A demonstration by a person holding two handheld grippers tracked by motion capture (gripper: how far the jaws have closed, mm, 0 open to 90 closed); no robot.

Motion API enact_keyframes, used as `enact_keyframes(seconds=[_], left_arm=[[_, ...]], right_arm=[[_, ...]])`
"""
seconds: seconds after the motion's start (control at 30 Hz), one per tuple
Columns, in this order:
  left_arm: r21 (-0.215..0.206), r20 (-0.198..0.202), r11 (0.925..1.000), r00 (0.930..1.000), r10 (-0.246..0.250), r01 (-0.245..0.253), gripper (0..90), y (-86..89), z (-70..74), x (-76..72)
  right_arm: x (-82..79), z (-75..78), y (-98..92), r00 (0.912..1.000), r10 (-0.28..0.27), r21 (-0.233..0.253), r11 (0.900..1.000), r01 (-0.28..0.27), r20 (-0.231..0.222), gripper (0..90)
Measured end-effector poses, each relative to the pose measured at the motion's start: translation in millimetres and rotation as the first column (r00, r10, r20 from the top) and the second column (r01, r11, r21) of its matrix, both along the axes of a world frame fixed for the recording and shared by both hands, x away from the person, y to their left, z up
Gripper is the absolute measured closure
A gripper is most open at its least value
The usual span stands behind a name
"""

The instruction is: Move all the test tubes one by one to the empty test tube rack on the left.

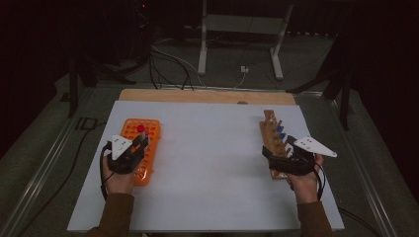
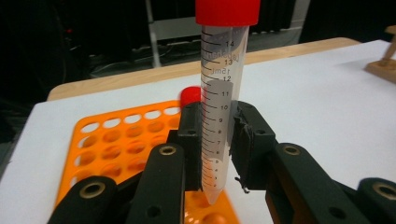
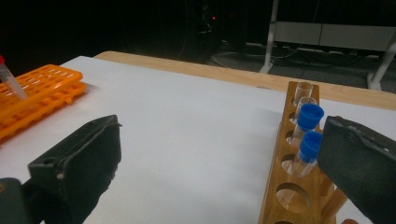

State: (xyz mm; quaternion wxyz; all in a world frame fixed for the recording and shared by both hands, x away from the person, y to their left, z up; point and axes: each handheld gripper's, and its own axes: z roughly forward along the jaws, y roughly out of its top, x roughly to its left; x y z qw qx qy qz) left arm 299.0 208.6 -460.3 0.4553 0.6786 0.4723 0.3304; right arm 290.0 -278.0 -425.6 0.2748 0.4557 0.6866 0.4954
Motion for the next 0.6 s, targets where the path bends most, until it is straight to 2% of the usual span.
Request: enact_keyframes(seconds=[0.2,0.43,0.6], left_arm=[[-0.005,-0.016,0.9999,0.9998,0.012,-0.012,75.2,0.9,-5.6,4.2],[0.010,-0.035,0.9997,0.9991,0.022,-0.021,75.1,-4.0,-10.4,10.4],[0.023,-0.092,0.9991,0.9950,0.037,-0.035,75.1,-4.0,-15.7,10.1]], right_arm=[[0.0,-0.1,-1.0,1.0000,0.001,0.000,1.000,-0.001,0.001,0.1],[-0.1,-0.7,-0.9,1.0000,0.003,0.001,1.000,-0.003,-0.002,0.1],[-0.1,-0.8,-1.8,1.0000,0.005,0.000,1.000,-0.005,-0.002,0.1]])
